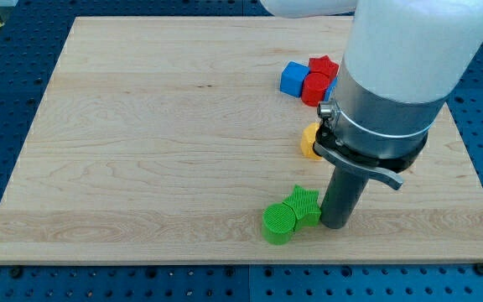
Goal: Move red star along with red circle towards center
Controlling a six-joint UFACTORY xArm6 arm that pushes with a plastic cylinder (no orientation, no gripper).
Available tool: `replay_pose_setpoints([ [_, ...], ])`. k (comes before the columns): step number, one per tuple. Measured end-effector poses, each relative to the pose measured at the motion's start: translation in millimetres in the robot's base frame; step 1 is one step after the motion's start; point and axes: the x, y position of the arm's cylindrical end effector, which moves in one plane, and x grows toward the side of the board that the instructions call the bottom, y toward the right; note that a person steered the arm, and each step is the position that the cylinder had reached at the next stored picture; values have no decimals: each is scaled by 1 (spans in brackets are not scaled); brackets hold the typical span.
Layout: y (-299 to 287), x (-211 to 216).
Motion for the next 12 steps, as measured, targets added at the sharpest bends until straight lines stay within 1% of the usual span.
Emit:
replay_pose_setpoints([
  [1,1,-27],
  [2,-16,-62],
  [3,-68,-111],
  [4,-90,-172],
  [5,-87,-225],
  [6,-81,-244],
  [7,-63,-252],
  [8,-47,-283],
  [9,-12,-300],
  [10,29,-288],
  [12,32,-245],
])
